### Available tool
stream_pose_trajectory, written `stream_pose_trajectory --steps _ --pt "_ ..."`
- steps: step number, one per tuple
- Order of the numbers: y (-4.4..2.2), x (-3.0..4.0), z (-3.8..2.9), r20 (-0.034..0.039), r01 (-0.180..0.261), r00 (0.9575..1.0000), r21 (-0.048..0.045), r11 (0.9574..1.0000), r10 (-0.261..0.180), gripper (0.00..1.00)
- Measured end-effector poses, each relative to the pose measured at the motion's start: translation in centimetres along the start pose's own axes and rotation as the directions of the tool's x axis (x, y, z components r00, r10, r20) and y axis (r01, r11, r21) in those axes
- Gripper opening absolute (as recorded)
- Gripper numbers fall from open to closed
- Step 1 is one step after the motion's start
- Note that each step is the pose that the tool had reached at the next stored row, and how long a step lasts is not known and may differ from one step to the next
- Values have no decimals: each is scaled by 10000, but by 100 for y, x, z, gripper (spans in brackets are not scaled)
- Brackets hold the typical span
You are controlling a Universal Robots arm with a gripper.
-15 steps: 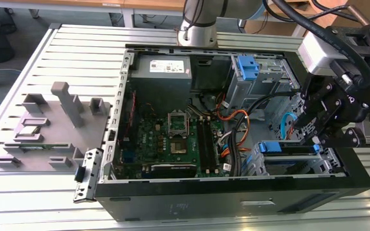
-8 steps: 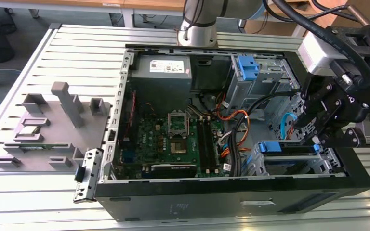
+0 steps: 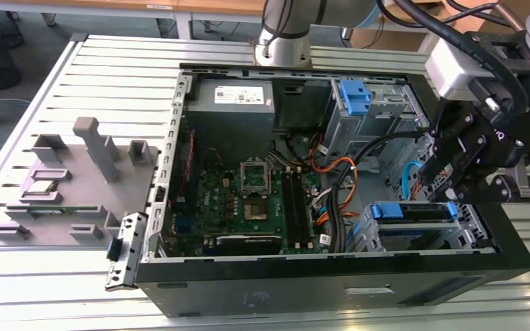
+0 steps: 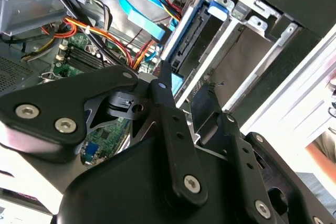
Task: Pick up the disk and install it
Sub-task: 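Insert the first disk wire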
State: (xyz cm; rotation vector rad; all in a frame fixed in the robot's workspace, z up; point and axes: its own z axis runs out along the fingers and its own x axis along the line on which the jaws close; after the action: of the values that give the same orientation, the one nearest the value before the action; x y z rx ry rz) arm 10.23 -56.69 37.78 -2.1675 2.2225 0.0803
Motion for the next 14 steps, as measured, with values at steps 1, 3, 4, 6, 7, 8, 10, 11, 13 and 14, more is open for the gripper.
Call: stream_pose_trajectory --steps 1,3,4,6,7,8,10,11,13,14 --pt "-23 -14 2 0 -1 10000 0 10000 1 42" --pt "-81 -38 6 0 -1 10000 0 10000 1 42" --pt "-108 -51 10 2 -1 10000 0 10000 1 42" --pt "-140 -89 19 0 0 10000 0 10000 0 42" --pt "-149 -112 26 0 0 10000 1 10000 0 42" --pt "-154 -137 33 0 0 10000 0 10000 0 42" --pt "-158 -188 50 0 -2 10000 1 10000 2 42" --pt "-158 -208 62 1 -2 10000 1 10000 2 42" --pt "-161 -234 97 0 -1 10000 1 10000 1 42" --pt "-162 -243 116 1 -1 10000 1 10000 1 42"
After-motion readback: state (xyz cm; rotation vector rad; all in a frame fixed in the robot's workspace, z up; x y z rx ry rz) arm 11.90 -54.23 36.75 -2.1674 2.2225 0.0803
